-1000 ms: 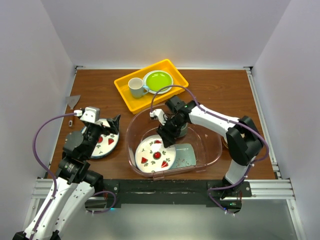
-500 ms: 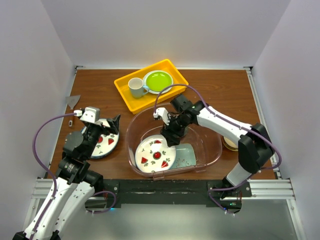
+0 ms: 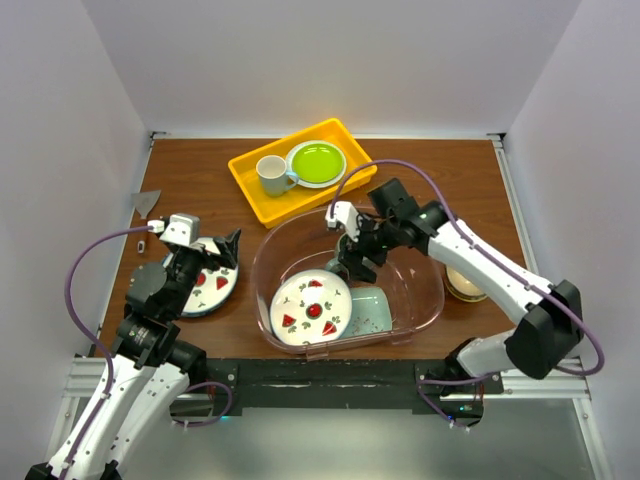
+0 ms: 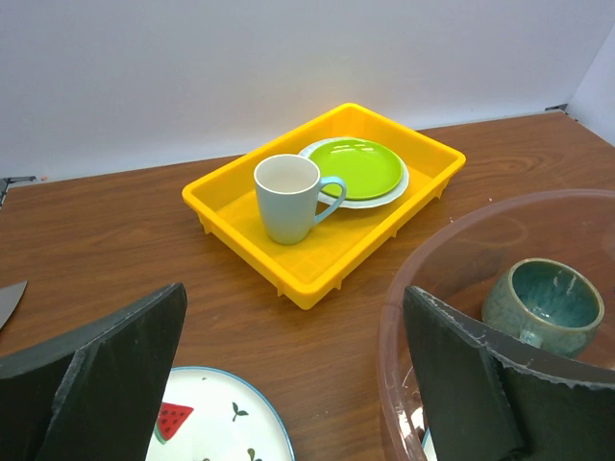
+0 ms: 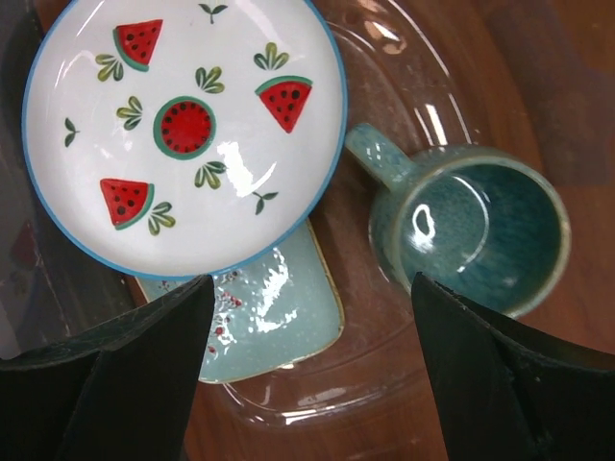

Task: Place the mixed dishes into the plastic bin
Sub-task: Pick up the plate at the center of the board.

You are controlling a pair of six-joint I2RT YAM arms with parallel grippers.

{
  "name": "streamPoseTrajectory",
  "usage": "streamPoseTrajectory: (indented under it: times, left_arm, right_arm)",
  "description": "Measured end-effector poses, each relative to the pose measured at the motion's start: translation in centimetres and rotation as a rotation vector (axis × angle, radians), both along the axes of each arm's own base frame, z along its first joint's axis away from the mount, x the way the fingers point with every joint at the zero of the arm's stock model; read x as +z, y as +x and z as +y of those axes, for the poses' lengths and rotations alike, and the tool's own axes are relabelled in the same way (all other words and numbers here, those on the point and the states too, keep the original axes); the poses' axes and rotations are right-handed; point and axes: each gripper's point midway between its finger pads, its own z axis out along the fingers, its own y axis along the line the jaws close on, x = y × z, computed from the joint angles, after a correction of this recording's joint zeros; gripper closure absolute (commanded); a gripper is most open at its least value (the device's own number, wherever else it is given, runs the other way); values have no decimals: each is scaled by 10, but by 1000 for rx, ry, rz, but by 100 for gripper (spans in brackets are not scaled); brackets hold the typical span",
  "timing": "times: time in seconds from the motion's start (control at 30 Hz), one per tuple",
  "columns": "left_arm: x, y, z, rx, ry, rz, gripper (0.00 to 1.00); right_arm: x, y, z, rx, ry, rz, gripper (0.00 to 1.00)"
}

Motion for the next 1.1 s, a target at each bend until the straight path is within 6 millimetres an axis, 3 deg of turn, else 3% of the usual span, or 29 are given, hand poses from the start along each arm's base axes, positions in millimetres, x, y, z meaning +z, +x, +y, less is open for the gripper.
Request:
streamPoseTrajectory:
  times: [0.37,0.8,1.1]
  left_arm:
    - [-3,2,-1,0,5,12,0]
    - [-8,6,2,25,11,31,0]
    - [-11,8,6,49,11,44,0]
  right_arm:
    - [48,37,-51,-184,120,-121,10]
    - [86,55,-75,-311,257,-233,4]
    - [112,77,-113,-545,365,-332,1]
